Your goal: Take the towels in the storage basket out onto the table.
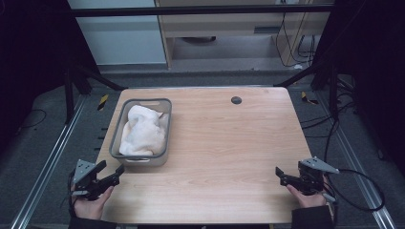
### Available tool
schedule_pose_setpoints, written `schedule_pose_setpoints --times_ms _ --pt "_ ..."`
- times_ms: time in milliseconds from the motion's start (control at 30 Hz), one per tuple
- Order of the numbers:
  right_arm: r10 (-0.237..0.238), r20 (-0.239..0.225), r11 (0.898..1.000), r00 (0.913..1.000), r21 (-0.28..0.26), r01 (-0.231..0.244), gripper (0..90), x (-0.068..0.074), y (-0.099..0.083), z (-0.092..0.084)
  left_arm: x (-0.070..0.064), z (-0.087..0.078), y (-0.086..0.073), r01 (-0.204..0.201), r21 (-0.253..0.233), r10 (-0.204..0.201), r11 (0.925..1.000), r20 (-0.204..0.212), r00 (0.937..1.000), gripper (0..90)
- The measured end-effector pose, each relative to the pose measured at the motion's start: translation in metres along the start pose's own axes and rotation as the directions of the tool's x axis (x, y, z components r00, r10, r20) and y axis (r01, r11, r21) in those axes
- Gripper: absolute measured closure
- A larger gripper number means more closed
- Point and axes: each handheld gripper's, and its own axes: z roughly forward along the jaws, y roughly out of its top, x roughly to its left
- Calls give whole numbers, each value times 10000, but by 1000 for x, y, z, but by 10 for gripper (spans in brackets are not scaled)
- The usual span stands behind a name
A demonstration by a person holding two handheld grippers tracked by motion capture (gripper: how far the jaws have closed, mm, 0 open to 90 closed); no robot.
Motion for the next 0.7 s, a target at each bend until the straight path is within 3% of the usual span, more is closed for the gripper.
schedule_pose_setpoints --times_ms 267,367,500,700 --pt "131 -171 9995 9998 274 -127 132 4 0 4 0 -8 20 162 -271 -153 9995 315 9994 265" --pt "-177 -19 9996 9998 218 177 132 5 1 5 2 -9 28 261 -241 -249 9994 487 9985 265" --pt "-192 11 9995 9998 252 191 130 5 1 5 3 -8 40 306 -231 -288 9993 759 9967 308" --pt "-416 130 9987 9990 301 412 121 5 0 7 -3 -2 55 46 -291 -15 9996 1056 9944 321"
